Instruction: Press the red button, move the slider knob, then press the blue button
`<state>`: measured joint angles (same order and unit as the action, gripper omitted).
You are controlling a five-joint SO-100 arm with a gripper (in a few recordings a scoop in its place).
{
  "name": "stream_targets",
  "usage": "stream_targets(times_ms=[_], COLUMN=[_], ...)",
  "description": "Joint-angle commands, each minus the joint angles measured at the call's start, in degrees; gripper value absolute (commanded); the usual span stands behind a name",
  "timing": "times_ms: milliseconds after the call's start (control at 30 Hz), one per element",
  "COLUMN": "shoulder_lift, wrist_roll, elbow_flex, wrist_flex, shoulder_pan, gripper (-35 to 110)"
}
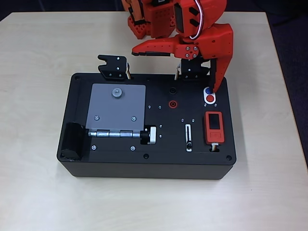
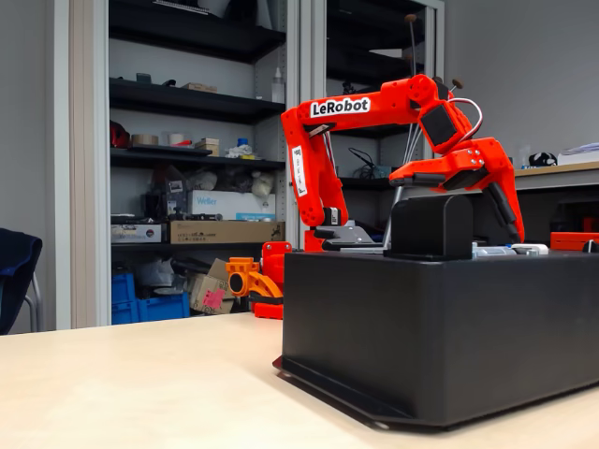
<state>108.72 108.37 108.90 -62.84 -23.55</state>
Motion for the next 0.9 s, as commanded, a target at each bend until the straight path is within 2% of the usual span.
stream_targets(times_ms=[0,867], shoulder_lift=[1.85,4.04], wrist_roll=[0.7,-0.09], elbow_flex=[0.53,4.22], wrist_flex=[-0.35,1.67], shoulder_pan=[-0.7,-0.53], gripper=[102,102])
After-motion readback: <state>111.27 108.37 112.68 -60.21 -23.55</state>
